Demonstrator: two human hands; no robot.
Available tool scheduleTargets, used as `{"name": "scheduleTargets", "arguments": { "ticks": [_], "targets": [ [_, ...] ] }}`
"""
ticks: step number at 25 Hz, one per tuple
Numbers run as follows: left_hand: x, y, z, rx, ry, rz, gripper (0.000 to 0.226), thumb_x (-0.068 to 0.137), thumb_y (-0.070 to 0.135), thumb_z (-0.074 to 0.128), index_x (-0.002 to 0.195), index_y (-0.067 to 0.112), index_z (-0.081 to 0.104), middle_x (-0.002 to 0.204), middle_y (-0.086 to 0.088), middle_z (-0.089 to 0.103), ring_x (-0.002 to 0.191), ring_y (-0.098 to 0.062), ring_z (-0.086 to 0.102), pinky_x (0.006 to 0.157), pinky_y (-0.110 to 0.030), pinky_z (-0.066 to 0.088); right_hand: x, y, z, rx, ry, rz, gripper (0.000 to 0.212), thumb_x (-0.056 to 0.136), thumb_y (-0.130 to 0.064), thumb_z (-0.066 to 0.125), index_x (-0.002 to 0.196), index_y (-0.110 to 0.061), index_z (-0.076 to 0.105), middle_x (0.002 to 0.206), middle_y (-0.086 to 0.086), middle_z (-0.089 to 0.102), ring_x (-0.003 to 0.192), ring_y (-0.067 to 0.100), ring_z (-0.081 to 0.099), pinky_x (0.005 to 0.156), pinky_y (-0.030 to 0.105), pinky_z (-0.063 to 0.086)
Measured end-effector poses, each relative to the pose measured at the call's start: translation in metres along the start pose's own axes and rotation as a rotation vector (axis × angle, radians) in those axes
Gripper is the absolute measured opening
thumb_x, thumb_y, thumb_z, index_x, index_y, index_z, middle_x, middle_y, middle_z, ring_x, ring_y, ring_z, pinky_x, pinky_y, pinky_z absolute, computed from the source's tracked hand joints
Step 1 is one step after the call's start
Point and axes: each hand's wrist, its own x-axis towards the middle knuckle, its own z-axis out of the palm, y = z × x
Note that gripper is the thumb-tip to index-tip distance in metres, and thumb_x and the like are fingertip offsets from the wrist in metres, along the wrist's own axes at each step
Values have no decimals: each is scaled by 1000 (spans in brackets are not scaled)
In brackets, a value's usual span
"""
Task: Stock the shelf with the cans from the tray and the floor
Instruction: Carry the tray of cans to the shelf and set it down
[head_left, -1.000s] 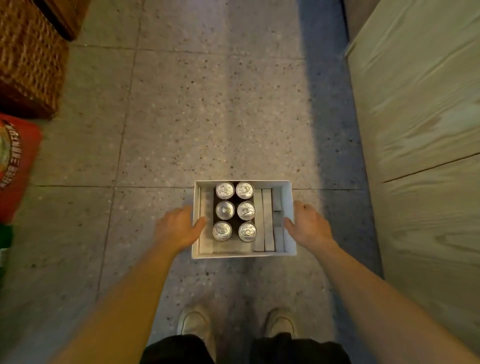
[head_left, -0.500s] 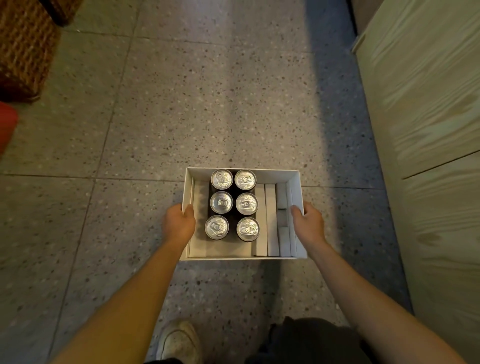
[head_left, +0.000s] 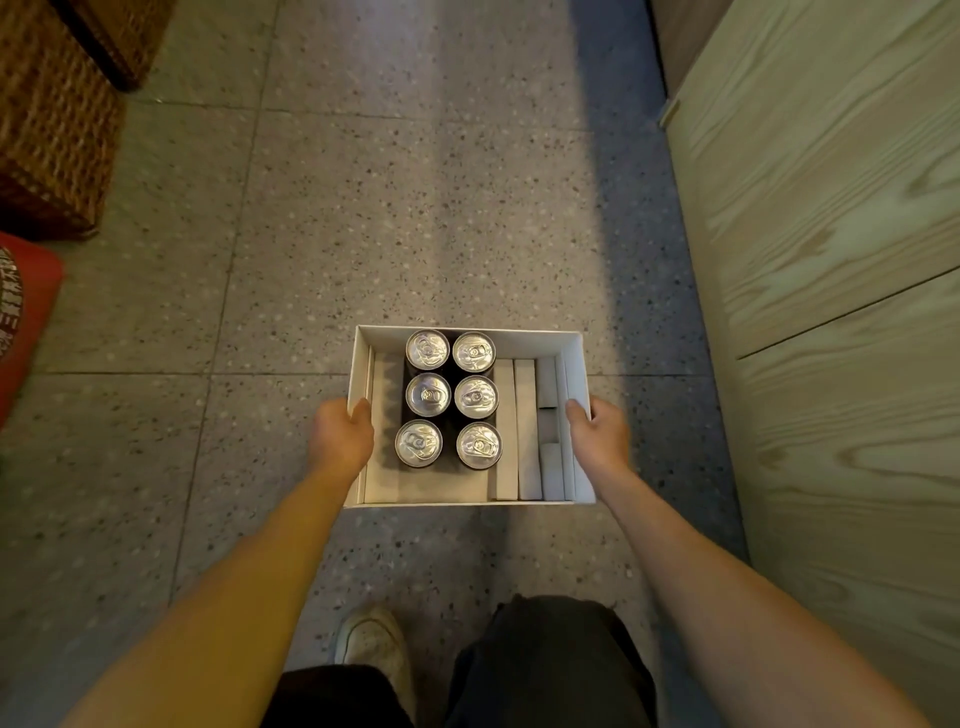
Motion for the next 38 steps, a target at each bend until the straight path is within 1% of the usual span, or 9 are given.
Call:
{"name": "scheduleTargets", "arguments": {
  "ticks": [3,7,13,16,20,23,28,32,38],
  "targets": [
    [-43,48,-54,16,5,-6,39,98,24,54,75,-7,57,64,-12,49,62,-26,48,58,-33,38,-47,-52,-43,28,-1,5,36,100,-24,54,70,-6,48,65,3,42,60,13,40,59,30,33],
    [-115,132,-144,62,-6,6,39,99,23,54,78,-10,61,70,-18,57,70,-32,55,65,-37,43,-118,-137,-113,-21,9,8,35,99,-26,56,69,-10,46,64,7,39,59,16,37,59,32,31],
    [-222,278,-289,88,3,33,40,98,22,51,62,6,49,69,-11,53,69,-30,50,65,-40,45,-229,-297,-225,-1,18,-88,45,97,-16,54,60,-18,28,55,-3,27,53,13,24,54,29,20],
    [-263,343,-353,63,13,47,36,97,24,50,72,-1,57,74,-15,58,70,-32,53,64,-40,46,-273,-370,-269,26,24,-120,45,95,-15,52,59,-20,25,54,-5,25,54,14,22,56,31,20],
    [-291,407,-414,61,42,110,39,99,18,49,62,9,43,63,-6,47,57,-21,47,63,-34,38,-308,-438,-302,21,60,-140,41,95,-18,50,61,-20,28,56,-4,28,55,15,25,55,31,21],
    [-297,431,-440,64,53,129,36,100,16,49,65,9,46,64,-4,48,54,-13,45,63,-33,40,-319,-463,-310,44,80,-148,35,95,-21,51,65,-17,35,59,0,31,58,17,30,57,35,25],
    [-286,435,-454,106,3,120,27,101,18,49,82,0,57,76,-11,57,61,-20,51,58,-32,43,-318,-483,-301,-1,80,-94,31,95,-19,52,67,-15,38,62,3,32,60,19,31,60,37,28],
    [-258,431,-448,116,-15,43,27,100,20,51,81,1,58,91,-20,63,74,-30,57,66,-37,47,-299,-493,-285,-40,31,-78,28,93,-14,51,69,-14,36,66,5,31,60,18,29,57,35,24],
    [-168,492,-431,166,-10,13,32,101,19,49,71,7,51,87,-16,60,79,-31,57,68,-36,45,-206,-551,-260,-78,-1,-62,34,96,-13,50,66,-13,33,63,2,31,55,15,27,49,29,21]
  ]
}}
